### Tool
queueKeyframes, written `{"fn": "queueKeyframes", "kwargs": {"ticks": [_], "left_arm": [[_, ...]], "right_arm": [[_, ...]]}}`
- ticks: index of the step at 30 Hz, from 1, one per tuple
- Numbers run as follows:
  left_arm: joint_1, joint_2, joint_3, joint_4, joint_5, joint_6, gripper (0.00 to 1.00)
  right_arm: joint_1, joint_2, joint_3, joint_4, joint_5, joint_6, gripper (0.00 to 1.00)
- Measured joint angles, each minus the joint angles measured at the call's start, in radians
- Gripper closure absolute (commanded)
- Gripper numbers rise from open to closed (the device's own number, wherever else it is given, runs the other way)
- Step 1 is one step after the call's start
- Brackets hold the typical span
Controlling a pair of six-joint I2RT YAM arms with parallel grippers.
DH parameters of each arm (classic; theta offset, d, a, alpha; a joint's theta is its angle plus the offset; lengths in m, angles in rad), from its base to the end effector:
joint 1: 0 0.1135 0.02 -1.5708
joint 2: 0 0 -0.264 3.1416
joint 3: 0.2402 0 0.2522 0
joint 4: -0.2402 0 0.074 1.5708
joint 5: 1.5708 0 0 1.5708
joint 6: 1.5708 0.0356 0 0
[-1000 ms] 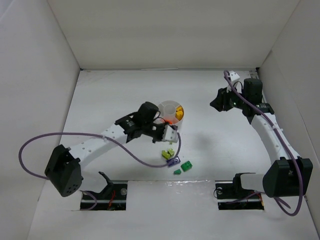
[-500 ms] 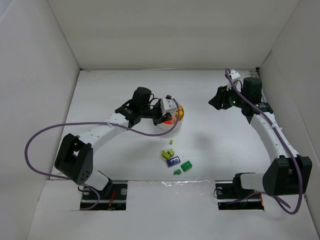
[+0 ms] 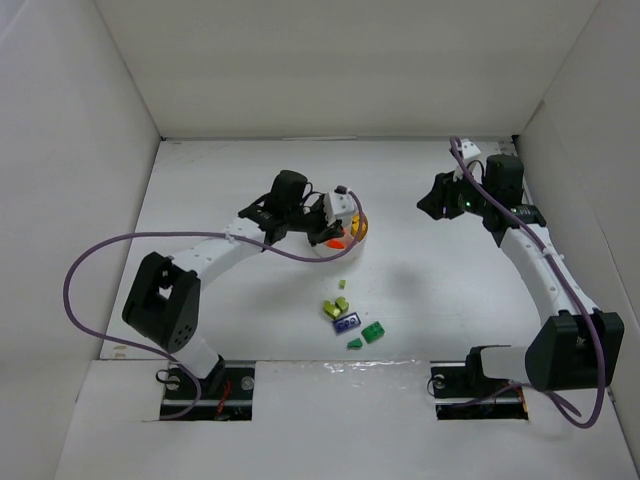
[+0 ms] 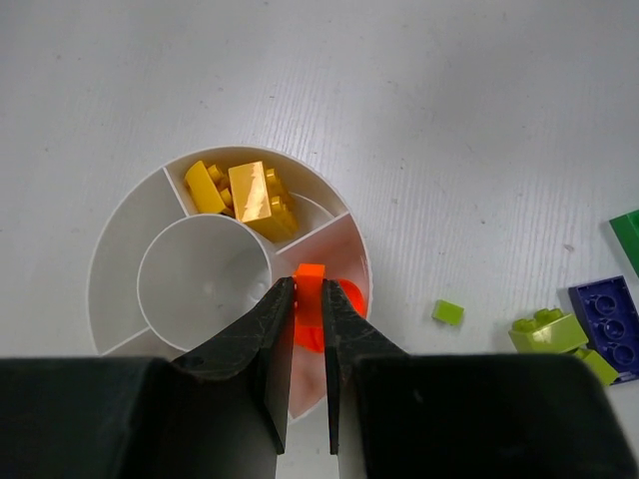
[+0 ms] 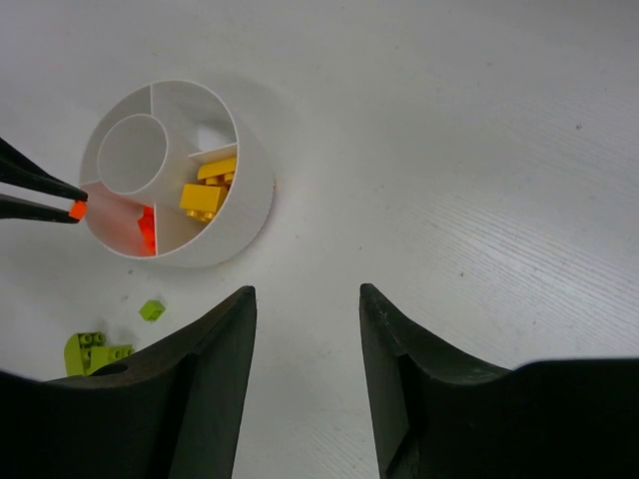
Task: Sort the legos into containers by color
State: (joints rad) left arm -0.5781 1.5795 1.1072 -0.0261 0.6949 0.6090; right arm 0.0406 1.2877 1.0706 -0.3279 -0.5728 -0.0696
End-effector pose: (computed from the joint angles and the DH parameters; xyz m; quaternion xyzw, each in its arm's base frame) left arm 0.2863 -0.2140 0.2710 0.5963 0.5727 -0.2853 0.4848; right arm 0.2862 0.0309 0.3189 -0.1844 0.8269 0.2393 0.4742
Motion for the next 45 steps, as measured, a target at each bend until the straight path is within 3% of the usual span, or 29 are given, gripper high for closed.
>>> {"fn": "queueKeyframes", "kwargs": {"ticks": [10, 19, 35, 45], "left_arm": [[0.0, 0.026, 0.017, -0.008, -0.002, 0.023, 0.78], [0.0, 0.028, 0.019, -0.009, -0.004, 0.022, 0.69], [0.003, 0.015, 0.011, 0.03, -0.017, 0.006, 0.67], [0.06, -0.204, -0.099, 0.181, -0.117, -0.179, 0.65]], "right_arm": [[0.0, 0.004, 0.0, 0.0, 0.0, 0.0, 0.48], [0.0, 0.004, 0.0, 0.0, 0.0, 0.0, 0.48], [0.0, 0.016, 0.0, 0.0, -0.002, 0.004, 0.48], [0.09, 0.001, -0.005, -0.021, 0.008, -0.047, 0.48]]}}
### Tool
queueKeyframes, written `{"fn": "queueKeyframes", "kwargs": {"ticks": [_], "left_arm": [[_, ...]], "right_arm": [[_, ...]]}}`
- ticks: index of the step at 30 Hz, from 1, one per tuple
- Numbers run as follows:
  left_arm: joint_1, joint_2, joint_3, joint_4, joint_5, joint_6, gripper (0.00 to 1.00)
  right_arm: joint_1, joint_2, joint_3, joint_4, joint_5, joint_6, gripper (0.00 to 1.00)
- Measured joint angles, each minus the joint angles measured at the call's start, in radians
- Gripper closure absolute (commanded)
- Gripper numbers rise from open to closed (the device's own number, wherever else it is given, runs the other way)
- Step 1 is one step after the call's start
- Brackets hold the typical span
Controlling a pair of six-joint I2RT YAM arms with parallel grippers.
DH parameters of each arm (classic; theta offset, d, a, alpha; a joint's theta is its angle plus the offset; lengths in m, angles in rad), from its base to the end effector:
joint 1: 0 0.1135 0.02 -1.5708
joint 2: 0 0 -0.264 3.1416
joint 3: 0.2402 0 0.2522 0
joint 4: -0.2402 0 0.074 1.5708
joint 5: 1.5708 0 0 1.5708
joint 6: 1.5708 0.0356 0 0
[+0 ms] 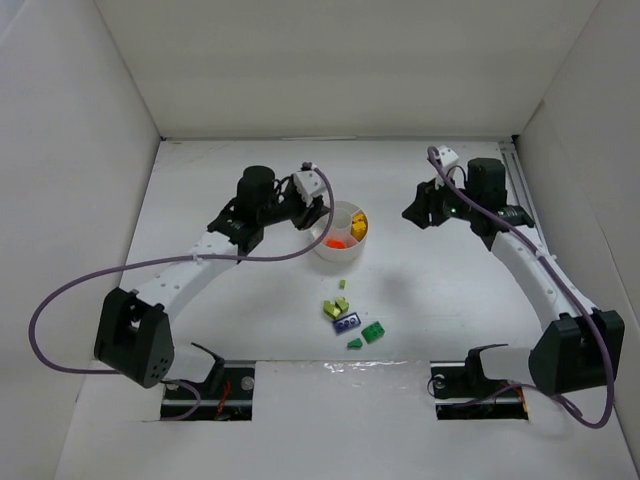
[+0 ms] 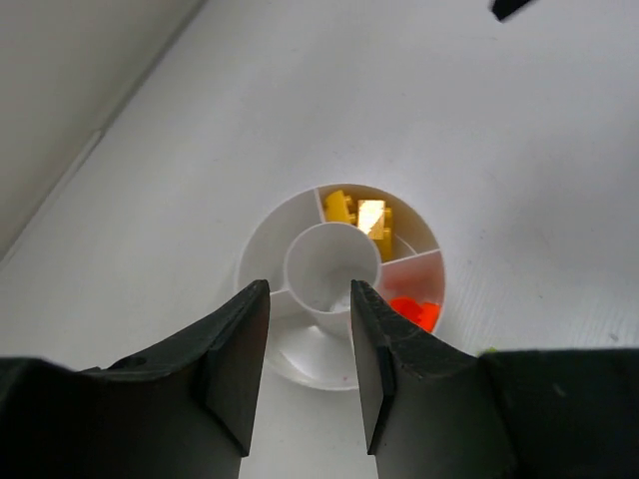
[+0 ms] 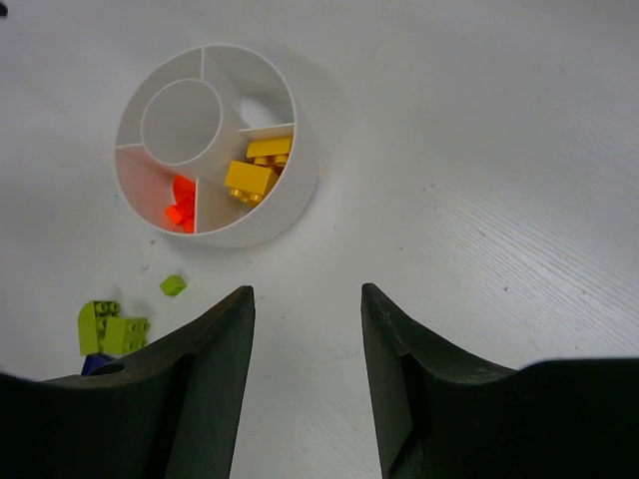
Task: Sort the legos into containers by color
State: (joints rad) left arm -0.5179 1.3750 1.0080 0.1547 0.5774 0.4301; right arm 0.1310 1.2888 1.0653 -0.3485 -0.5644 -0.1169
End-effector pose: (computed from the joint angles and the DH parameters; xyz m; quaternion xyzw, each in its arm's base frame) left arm 0.2687 -0.1755 0.3187 0.4996 0.5820 -0.2477 0.5919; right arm 0.2813 0.0563 0.3149 -0.2366 0.8202 0.2477 0.4582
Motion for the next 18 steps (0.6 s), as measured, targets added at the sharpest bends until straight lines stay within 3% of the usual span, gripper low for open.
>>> {"fn": "queueKeyframes", "kwargs": {"ticks": [7, 14, 18], "left_arm": [[0.121, 0.034, 0.032, -0.003, -0.074, -0.136, 0.72], [0.169, 0.27, 0.283, -0.172, -0.113, -0.169, 0.72], [0.169, 0.389, 0.477, -0.304, -0.118, -0.135, 0.66]], "right_arm": [[0.053, -0.009, 0.0, -0.02, 0.007, -0.023, 0.49], [0.095, 0.01, 0.005, -0.018, 0.008, -0.01, 0.51], [0.109, 0.027, 0.008, -0.017, 0.008, -0.005, 0.51]]}}
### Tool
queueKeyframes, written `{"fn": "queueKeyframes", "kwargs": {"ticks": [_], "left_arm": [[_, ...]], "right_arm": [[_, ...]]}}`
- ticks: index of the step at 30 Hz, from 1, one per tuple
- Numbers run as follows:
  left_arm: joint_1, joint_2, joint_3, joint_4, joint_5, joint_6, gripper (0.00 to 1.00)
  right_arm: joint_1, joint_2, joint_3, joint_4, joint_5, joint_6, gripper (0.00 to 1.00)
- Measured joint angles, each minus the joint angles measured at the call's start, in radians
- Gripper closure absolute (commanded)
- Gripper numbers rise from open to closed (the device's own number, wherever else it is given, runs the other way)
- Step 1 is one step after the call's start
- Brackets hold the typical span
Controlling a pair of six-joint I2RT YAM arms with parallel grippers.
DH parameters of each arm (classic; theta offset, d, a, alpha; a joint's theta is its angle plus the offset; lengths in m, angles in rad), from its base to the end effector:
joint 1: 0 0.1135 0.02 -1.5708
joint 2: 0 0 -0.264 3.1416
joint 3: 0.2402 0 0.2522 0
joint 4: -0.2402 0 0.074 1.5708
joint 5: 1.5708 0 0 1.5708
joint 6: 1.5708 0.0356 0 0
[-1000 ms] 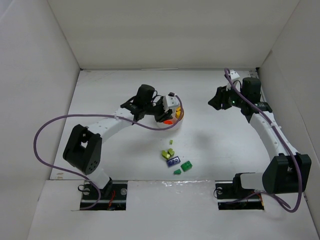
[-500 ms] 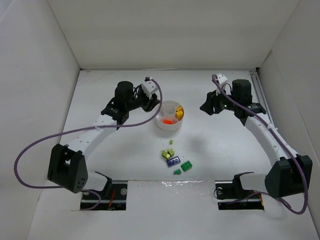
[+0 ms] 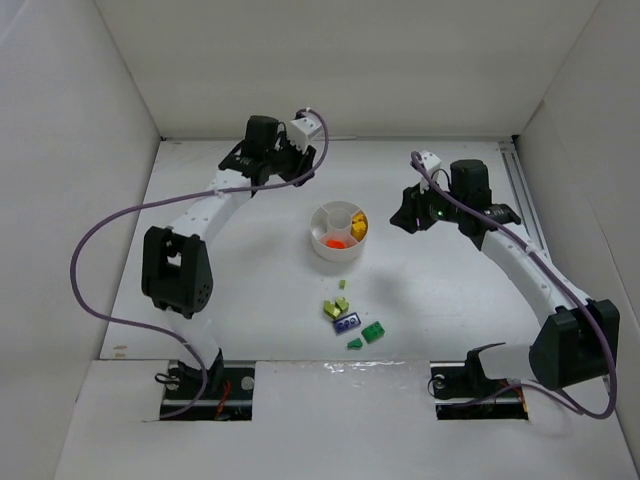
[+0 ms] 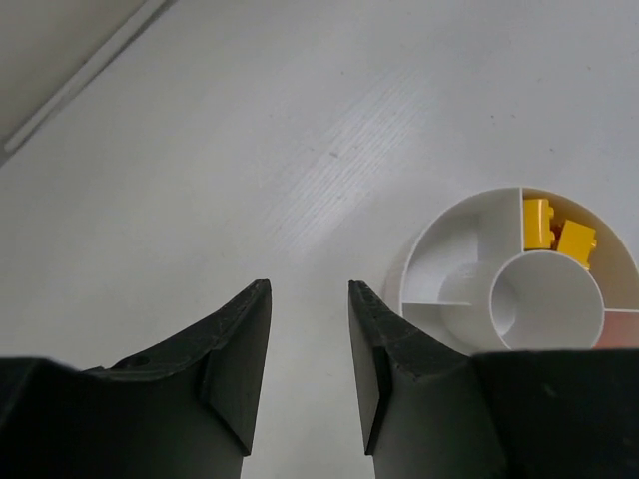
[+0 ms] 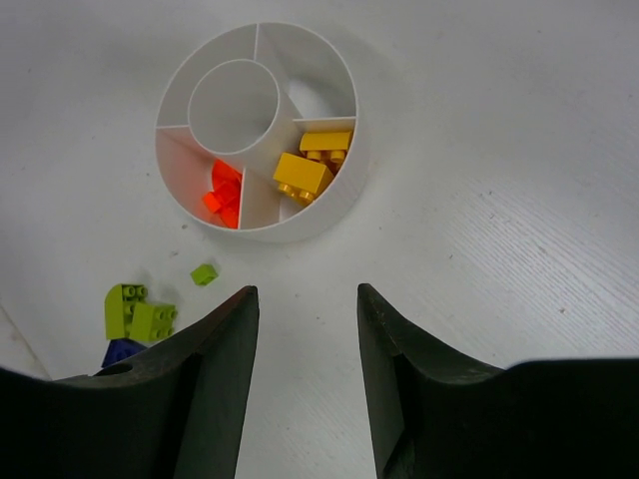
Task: Sort the legos into containers by color
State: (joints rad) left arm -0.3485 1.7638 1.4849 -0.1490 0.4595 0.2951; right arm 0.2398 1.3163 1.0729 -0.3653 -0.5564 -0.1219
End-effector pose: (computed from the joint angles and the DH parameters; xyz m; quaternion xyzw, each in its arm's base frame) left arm 0.3884 -0.1579 0.3189 0.3759 0.7380 -0.2055 0.5213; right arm 0.2784 0.0874 0.3086 -0.2783 0.8157 0.2692 0.4298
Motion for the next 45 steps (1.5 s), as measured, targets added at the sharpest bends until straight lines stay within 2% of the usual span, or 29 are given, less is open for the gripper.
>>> {"fn": "queueKeyframes", "kwargs": {"ticks": [4, 7, 11, 14, 17, 34, 40, 45], "left_arm": [[0.0, 0.119, 0.237, -0.174, 0.048, 0.127, 0.59], [0.001, 0.209, 0.395, -0.302, 0.094, 0.23, 0.59], [-0.008, 0.296, 0.505, -0.429, 0.121, 0.335, 0.57], [-0.025, 0.316, 0.507, -0.495, 0.12, 0.388, 0.54], [-0.051, 0.317, 0.503, -0.529, 0.109, 0.431, 0.45], [-0.13, 0.324, 0.494, -0.521, -0.018, 0.487, 0.43], [-0.138, 0.347, 0.494, -0.521, -0.028, 0.494, 0.25], [-0.142, 0.364, 0.496, -0.52, -0.032, 0.494, 0.21]], "right_arm": [[0.003, 0.003, 0.0, 0.002, 0.004, 0.006, 0.51], [0.003, 0.005, 0.0, 0.006, 0.006, 0.007, 0.51], [0.003, 0.008, 0.0, 0.008, 0.008, 0.01, 0.51], [0.003, 0.008, 0.0, 0.008, 0.014, 0.01, 0.51], [0.003, 0.008, 0.0, 0.008, 0.016, 0.01, 0.51], [0.003, 0.008, 0.0, 0.008, 0.026, 0.011, 0.49], [0.003, 0.008, 0.0, 0.008, 0.027, 0.011, 0.48], [0.003, 0.008, 0.0, 0.008, 0.027, 0.011, 0.48]]}}
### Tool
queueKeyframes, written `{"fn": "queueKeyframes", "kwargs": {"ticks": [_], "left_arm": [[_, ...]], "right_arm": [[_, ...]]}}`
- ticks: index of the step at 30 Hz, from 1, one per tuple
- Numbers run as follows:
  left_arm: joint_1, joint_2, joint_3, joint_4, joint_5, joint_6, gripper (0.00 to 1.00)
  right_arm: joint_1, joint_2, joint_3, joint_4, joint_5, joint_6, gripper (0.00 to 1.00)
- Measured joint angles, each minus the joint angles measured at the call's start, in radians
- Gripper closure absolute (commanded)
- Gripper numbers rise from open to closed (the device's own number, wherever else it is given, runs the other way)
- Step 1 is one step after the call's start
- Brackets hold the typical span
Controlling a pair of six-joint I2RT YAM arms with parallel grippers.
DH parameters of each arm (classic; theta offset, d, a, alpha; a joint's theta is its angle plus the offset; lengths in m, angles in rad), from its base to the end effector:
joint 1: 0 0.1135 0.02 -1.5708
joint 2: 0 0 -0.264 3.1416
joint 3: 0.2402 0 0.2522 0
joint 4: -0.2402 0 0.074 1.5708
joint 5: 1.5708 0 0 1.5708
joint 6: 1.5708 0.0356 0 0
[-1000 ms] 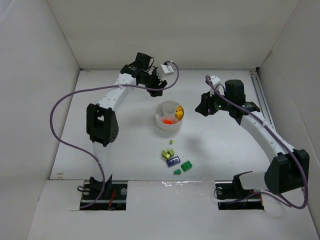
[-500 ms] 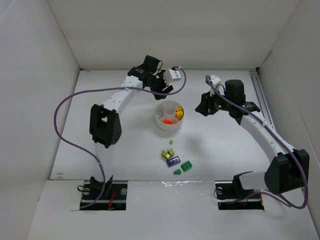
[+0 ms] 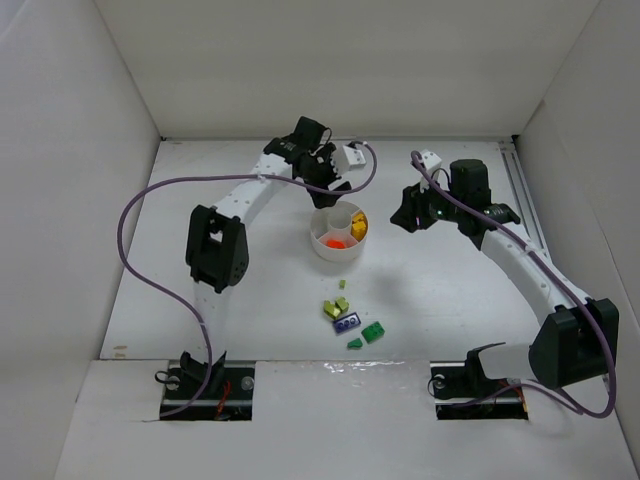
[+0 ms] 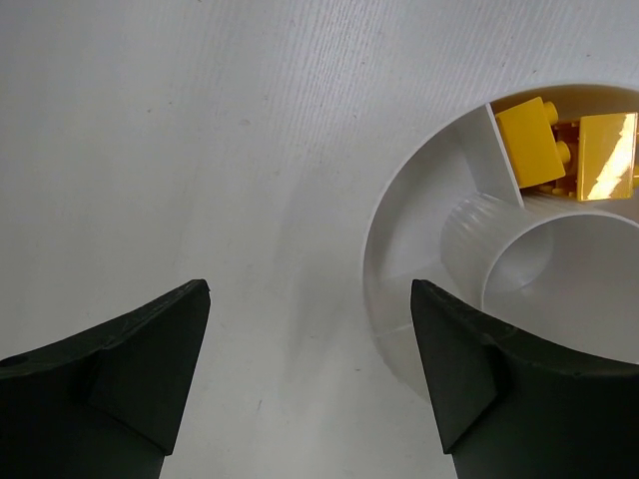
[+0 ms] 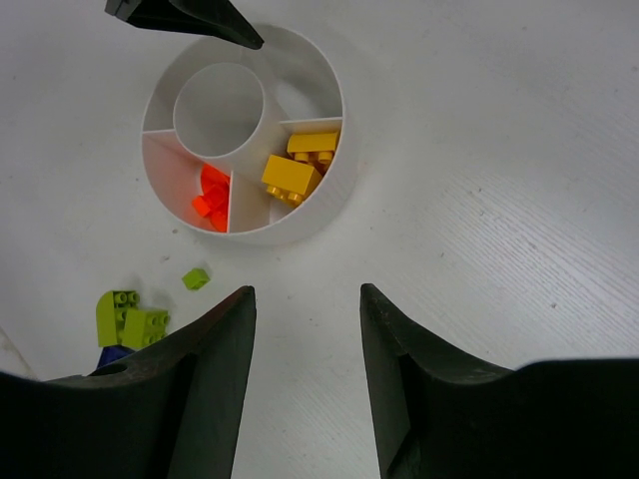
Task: Sort the legos into containers by color
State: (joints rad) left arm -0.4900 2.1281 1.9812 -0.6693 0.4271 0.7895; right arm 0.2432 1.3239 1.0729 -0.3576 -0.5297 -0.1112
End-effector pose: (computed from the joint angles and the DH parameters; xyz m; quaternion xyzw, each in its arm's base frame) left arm 0.4198 -0.2406 0.2835 0.6050 0.6823 -0.1411 0.3854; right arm 0.2806 0.0882 0.3069 -0.2700 0.8208 0.2610 0.4303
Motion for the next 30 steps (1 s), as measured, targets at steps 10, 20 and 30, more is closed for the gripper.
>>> {"fn": "queueKeyframes", "kwargs": {"ticks": [10, 20, 30], "left_arm": [[-0.001, 0.04, 0.009, 0.011, -0.029, 0.0, 0.18], [-0.001, 0.051, 0.006, 0.017, -0.044, 0.007, 0.18], [0.0, 0.032, -0.095, 0.034, -0.051, 0.009, 0.18]], "right_arm": [[0.0, 0.0, 0.0, 0.0, 0.0, 0.0, 0.48], [0.0, 0.0, 0.0, 0.0, 0.0, 0.0, 0.48], [0.0, 0.0, 0.0, 0.0, 0.0, 0.0, 0.48]]}}
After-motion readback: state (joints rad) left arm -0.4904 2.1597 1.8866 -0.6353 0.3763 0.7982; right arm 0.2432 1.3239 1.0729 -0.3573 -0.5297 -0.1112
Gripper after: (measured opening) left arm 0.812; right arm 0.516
